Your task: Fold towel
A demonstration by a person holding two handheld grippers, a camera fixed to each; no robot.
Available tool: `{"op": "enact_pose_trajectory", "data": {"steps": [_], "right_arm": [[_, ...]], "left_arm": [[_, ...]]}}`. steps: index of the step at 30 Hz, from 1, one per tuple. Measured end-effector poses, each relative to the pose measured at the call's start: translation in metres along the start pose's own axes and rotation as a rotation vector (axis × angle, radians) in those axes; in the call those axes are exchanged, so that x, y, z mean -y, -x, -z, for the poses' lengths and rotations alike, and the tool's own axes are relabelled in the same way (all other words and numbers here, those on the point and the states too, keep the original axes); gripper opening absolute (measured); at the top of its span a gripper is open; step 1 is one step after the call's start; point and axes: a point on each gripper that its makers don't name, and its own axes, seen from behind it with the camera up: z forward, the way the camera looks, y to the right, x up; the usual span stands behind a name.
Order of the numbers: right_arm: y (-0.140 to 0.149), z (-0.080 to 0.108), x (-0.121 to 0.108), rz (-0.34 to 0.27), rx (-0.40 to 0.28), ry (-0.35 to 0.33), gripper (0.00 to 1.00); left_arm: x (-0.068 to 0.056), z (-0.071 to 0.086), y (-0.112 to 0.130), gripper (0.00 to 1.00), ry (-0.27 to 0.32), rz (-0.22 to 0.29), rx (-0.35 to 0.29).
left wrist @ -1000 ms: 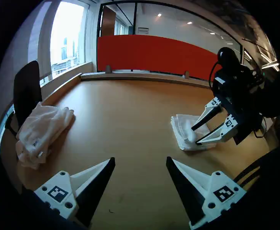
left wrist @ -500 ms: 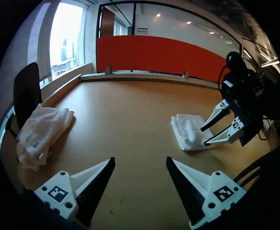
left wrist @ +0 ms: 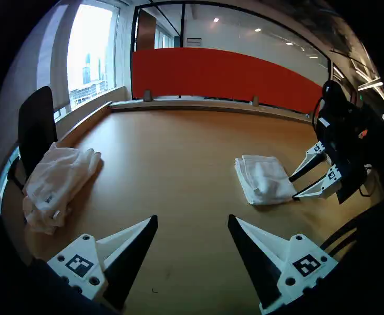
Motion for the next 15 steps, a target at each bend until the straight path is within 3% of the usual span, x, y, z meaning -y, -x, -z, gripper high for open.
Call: {"op": "enact_pose_trajectory", "data": {"steps": [15], "right_arm": [[0.025, 0.0, 0.007, -0.043, 0.029, 0.018, 0.76]], "left_arm": [[0.0, 0.0, 0.0, 0.99, 0.003, -0.003, 0.004]]}}
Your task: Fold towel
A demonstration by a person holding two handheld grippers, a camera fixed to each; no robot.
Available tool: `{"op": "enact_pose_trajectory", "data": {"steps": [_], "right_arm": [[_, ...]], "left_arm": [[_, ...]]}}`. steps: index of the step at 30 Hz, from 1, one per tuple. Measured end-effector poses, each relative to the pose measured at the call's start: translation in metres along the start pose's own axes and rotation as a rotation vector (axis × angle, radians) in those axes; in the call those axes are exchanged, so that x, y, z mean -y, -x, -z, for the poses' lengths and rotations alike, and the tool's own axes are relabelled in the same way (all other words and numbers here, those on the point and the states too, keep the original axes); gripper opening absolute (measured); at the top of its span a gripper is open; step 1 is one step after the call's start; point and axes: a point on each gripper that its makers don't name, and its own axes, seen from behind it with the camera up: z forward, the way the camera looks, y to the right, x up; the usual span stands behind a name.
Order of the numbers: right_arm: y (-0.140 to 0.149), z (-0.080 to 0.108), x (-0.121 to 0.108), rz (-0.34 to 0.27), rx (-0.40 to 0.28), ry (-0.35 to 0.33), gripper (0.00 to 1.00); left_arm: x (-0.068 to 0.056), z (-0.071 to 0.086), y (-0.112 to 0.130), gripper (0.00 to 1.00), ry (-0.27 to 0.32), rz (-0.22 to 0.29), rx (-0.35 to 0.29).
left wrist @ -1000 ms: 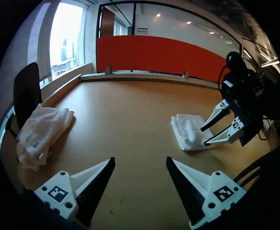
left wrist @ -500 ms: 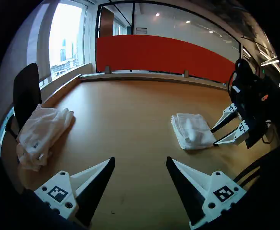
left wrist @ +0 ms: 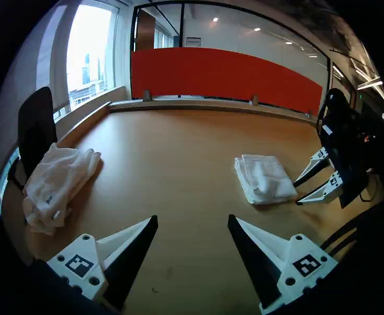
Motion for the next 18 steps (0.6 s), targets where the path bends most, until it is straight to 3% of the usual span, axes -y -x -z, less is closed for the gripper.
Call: {"op": "enact_pose_trajectory", "data": {"steps": [7, 18], "right_arm": [[0.0048, -0.0031, -0.0009, -0.018, 0.009, 0.007, 0.74], [0.0065, -0.0073, -0.0085, -0.084, 0.005, 0.037, 0.34]], "left_arm": [[-0.0014, 0.0001, -0.0003, 0.99, 0.003, -0.002, 0.0], [-0.0011, 0.001, -0.001, 0.99, 0.003, -0.001, -0.001]]}}
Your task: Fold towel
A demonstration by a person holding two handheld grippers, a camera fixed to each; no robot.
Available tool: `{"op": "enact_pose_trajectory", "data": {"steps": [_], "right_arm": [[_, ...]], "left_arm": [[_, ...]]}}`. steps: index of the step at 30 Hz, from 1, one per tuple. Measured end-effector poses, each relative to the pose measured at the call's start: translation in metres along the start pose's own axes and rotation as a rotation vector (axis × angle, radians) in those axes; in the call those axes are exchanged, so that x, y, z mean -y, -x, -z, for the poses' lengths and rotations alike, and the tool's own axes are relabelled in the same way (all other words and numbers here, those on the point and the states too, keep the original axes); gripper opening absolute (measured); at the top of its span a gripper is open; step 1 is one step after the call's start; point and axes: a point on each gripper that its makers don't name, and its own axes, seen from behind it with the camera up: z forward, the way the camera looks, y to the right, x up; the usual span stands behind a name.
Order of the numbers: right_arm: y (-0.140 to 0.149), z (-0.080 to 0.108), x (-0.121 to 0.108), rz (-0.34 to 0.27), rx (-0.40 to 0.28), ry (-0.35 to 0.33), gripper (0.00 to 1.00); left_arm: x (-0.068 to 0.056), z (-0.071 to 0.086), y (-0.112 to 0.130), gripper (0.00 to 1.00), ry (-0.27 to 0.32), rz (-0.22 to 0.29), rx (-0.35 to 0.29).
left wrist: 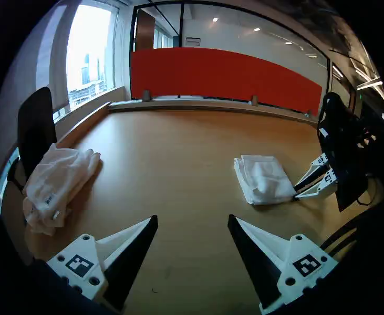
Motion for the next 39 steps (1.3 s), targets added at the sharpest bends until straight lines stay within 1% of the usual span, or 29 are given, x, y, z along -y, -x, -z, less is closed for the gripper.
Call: {"op": "enact_pose_trajectory", "data": {"steps": [4, 9, 12, 14, 16, 23, 28, 32, 39], "right_arm": [[0.001, 0.001, -0.001, -0.016, 0.0, 0.005, 0.26], [0.003, 0.002, 0.0, -0.021, 0.0, 0.011, 0.22], [0.002, 0.003, 0.0, -0.023, -0.001, 0.01, 0.16], [0.002, 0.003, -0.001, -0.024, -0.002, 0.014, 0.1], [0.001, 0.004, -0.001, -0.022, -0.003, 0.016, 0.08], [-0.008, 0.008, -0.003, -0.016, -0.024, 0.025, 0.06], [-0.021, 0.017, -0.007, -0.011, -0.05, 0.038, 0.06], [-0.035, 0.026, -0.01, -0.007, -0.074, 0.048, 0.06], [-0.071, 0.045, -0.021, 0.006, -0.14, 0.068, 0.05]], "left_arm": [[-0.001, 0.0, 0.0, 0.99, 0.002, 0.0, 0.0], [-0.001, 0.0, 0.0, 0.99, 0.005, -0.002, 0.0], [-0.001, 0.0, -0.001, 0.99, 0.006, -0.002, -0.001], [-0.001, 0.0, -0.002, 0.99, 0.007, -0.002, -0.002], [-0.001, 0.0, -0.002, 0.99, 0.008, -0.002, -0.002], [-0.001, -0.001, -0.004, 0.99, 0.016, -0.008, -0.004], [-0.001, -0.003, -0.007, 0.99, 0.024, -0.009, -0.008], [-0.001, -0.004, -0.009, 0.99, 0.029, -0.01, -0.013], [-0.003, -0.005, -0.013, 0.99, 0.037, -0.014, -0.021]]}}
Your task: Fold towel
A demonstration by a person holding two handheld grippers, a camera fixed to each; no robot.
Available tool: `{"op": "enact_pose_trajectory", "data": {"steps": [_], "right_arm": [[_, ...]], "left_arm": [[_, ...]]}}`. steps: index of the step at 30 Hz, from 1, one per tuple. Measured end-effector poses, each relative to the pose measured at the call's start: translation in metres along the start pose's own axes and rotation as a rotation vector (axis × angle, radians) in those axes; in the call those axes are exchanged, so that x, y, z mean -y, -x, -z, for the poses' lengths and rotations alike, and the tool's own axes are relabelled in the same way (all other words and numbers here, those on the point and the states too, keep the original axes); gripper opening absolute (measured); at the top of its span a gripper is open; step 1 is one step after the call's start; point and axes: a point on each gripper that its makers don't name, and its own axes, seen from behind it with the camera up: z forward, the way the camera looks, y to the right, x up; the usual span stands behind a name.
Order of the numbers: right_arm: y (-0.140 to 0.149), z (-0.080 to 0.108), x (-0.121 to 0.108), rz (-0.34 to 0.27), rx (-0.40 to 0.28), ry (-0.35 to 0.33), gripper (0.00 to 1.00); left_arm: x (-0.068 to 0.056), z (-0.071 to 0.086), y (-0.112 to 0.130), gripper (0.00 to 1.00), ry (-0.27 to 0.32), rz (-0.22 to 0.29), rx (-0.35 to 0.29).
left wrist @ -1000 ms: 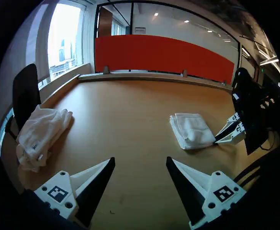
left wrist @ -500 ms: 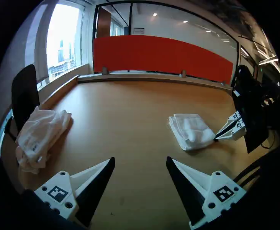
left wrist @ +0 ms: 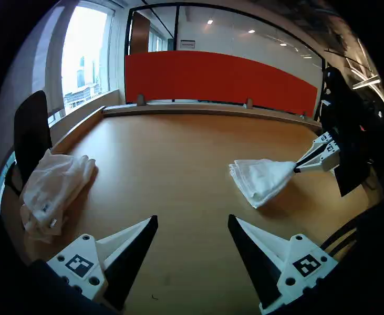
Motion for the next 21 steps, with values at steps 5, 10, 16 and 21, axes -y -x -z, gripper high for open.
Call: {"op": "enact_pose_trajectory", "data": {"steps": [5, 10, 16, 21], "right_arm": [[-0.027, 0.009, -0.009, 0.021, -0.038, 0.017, 0.05], [-0.051, 0.018, -0.018, 0.039, -0.074, 0.032, 0.05], [-0.073, 0.031, -0.028, 0.056, -0.112, 0.049, 0.05], [-0.082, 0.04, -0.039, 0.067, -0.128, 0.066, 0.05]], "left_arm": [[-0.002, -0.001, -0.005, 0.99, 0.004, -0.008, -0.007], [-0.004, -0.001, -0.01, 0.99, 0.007, -0.013, -0.017], [-0.006, -0.001, -0.017, 0.99, 0.01, -0.02, -0.027], [-0.007, -0.002, -0.021, 0.99, 0.014, -0.024, -0.031]]}}
